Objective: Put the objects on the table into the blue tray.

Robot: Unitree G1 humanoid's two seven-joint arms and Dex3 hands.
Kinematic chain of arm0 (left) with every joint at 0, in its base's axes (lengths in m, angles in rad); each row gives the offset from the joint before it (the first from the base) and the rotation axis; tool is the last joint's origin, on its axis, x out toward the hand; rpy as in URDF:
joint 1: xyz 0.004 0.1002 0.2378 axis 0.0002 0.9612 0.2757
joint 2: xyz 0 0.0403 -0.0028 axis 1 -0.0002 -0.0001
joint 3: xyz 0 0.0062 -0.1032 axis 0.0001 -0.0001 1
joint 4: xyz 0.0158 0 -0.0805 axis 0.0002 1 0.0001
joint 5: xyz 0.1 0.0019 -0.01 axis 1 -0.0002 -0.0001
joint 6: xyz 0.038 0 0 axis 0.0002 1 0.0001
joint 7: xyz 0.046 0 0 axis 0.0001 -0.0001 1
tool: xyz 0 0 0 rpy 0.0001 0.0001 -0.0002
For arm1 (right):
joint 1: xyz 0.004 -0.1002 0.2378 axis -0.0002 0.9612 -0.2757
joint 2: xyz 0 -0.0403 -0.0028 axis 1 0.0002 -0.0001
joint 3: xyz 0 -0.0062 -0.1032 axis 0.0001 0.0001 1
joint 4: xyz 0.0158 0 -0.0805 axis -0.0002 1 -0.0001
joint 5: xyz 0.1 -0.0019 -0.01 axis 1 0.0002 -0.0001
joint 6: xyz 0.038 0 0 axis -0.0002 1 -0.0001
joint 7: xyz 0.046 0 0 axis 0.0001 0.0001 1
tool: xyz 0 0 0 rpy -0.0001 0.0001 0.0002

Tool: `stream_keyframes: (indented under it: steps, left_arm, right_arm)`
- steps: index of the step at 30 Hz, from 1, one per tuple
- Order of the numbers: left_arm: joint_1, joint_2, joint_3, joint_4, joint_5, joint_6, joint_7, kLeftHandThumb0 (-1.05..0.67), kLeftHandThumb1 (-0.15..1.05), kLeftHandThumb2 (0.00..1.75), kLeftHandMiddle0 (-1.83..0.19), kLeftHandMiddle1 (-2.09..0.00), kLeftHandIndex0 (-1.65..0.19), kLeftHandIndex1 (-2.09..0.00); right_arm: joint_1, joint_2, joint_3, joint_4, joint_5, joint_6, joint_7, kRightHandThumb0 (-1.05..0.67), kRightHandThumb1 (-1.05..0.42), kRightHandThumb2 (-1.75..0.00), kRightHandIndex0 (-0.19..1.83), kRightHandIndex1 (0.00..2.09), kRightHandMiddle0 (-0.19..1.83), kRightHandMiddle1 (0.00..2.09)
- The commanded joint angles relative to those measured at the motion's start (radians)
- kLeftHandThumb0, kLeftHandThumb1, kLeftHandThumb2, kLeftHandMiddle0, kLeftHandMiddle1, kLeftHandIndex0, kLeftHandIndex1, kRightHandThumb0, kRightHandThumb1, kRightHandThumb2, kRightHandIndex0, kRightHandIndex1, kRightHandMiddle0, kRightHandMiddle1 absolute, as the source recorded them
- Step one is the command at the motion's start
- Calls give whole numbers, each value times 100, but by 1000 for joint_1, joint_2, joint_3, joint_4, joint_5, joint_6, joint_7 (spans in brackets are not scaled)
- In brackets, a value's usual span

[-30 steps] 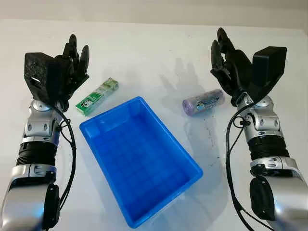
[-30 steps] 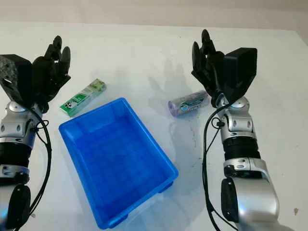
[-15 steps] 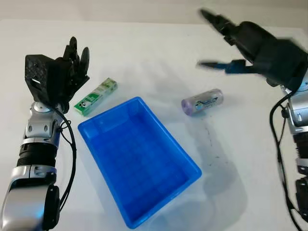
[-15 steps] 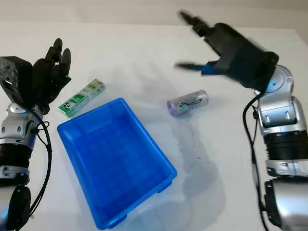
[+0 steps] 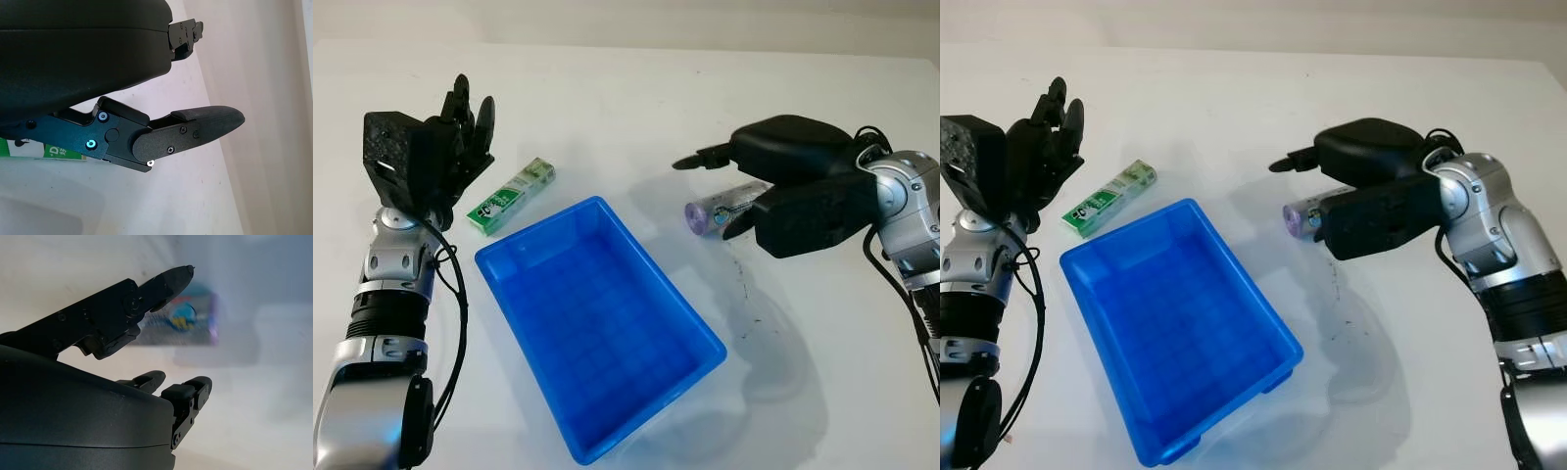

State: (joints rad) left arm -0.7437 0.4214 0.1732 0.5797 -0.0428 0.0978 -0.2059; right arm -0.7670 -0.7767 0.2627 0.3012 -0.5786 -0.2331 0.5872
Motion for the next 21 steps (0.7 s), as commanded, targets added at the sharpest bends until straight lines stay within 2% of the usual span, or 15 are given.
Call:
stream_keyframes:
  steps: [1, 7, 8, 9, 10, 11, 12, 14, 15, 16, 17, 18, 21]
  left_arm:
    - [-9, 16, -2, -4, 1, 6, -3, -78, 105, 66, 19, -3, 19, -1]
    - [-8, 18, -1, -9, 2, 13, -9, -78, 105, 66, 19, -1, 19, -2]
    - [-9, 19, -1, -5, 3, 9, -9, -78, 105, 66, 19, -2, 19, -2]
    - [-9, 20, -3, -3, 6, 6, -9, -78, 105, 66, 19, -2, 19, -2]
    - [-9, 21, -4, -1, 9, 6, -8, -78, 105, 66, 19, -2, 19, -1]
    - [-10, 21, -6, 2, 11, 5, -8, -78, 105, 66, 19, -2, 19, -2]
    - [-11, 21, -7, 5, 13, 5, -8, -78, 105, 66, 19, -2, 19, -2]
    - [-14, 21, -8, 11, 16, 0, -8, -78, 105, 66, 19, -2, 19, -2]
    - [-16, 21, -9, 13, 17, -2, -9, -78, 105, 67, 19, -3, 19, -2]
    - [-16, 20, -8, 16, 16, -6, -9, -78, 105, 67, 19, -3, 19, -3]
    - [-16, 20, -8, 15, 16, -7, -9, -77, 105, 67, 19, -3, 19, -2]
    - [-13, 20, -8, 13, 16, -7, -9, -77, 105, 66, 19, -3, 19, -2]
    - [-14, 22, -10, 12, 17, -6, -10, -76, 105, 67, 19, -3, 19, 0]
  right_arm:
    - [-7, -5, 14, 21, -16, -7, -5, -45, -79, -7, 40, 14, 42, 6]
    - [-14, -1, 32, 76, -48, -41, -29, -44, -83, -7, 48, 18, 47, 8]
    - [-18, -4, 41, 92, -60, -59, -40, -43, -85, -7, 50, 20, 49, 10]
    - [-22, -8, 50, 111, -75, -84, -62, -42, -87, -6, 47, 34, 50, 16]
    - [-26, -10, 59, 129, -90, -102, -77, -41, -89, -6, 39, 58, 48, 32]
    - [-30, -10, 65, 151, -104, -120, -100, -41, -92, -6, 28, 86, 37, 62]
    - [-33, -8, 69, 167, -114, -133, -116, -40, -93, -6, 24, 99, 31, 81]
    - [-36, -4, 74, 212, -133, -176, -187, -40, -95, -6, 22, 111, 26, 102]
    - [-37, -1, 76, 232, -140, -195, -221, -40, -98, -6, 24, 136, 25, 128]
    - [-36, 2, 81, 257, -158, -215, -281, -41, -99, -6, 23, 147, 23, 139]
    - [-37, 4, 89, 279, -182, -235, -346, -43, -102, -6, 24, 176, 24, 161]
    - [-40, 6, 96, 301, -204, -252, -408, -46, -103, -9, 40, 196, 27, 189]
    - [-50, 22, 94, 364, -212, -303, -546, -47, -105, -17, 77, 208, 49, 207]
